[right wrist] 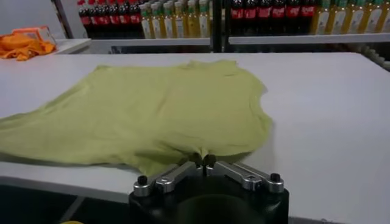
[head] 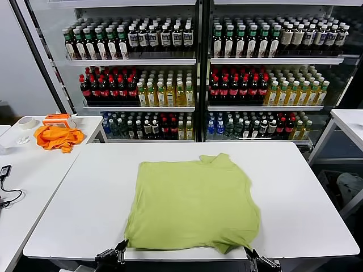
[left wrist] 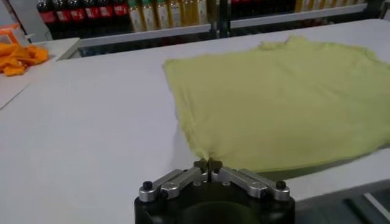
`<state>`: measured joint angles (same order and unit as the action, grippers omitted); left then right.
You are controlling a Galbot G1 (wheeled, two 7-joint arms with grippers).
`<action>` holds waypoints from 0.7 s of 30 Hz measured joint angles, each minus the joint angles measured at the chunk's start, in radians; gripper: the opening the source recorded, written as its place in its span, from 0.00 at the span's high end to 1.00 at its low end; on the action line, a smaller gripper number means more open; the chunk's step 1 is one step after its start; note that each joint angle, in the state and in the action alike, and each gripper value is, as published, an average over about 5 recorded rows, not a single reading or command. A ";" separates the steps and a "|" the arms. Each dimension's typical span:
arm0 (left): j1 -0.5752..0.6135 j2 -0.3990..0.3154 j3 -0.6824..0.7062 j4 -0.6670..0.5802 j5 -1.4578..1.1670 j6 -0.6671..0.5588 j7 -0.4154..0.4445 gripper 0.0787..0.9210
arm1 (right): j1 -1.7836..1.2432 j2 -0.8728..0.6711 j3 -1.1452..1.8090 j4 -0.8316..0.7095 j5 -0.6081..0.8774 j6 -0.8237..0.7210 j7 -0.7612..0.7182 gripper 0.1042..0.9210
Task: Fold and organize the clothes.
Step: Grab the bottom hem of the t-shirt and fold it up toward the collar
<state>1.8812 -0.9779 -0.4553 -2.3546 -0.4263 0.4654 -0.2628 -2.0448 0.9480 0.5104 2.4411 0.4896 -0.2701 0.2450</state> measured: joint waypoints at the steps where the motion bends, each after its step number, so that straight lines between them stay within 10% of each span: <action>1: 0.007 0.001 -0.003 -0.006 0.000 -0.001 0.000 1.00 | -0.001 -0.002 0.001 0.004 0.003 -0.001 0.000 1.00; 21: -0.225 0.050 0.010 0.118 -0.155 -0.091 0.070 1.00 | 0.285 0.004 -0.039 -0.080 0.164 -0.116 0.037 1.00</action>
<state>1.6561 -0.9281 -0.4456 -2.2368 -0.5814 0.3747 -0.1933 -1.7597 0.9518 0.4715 2.3611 0.6537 -0.3861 0.2819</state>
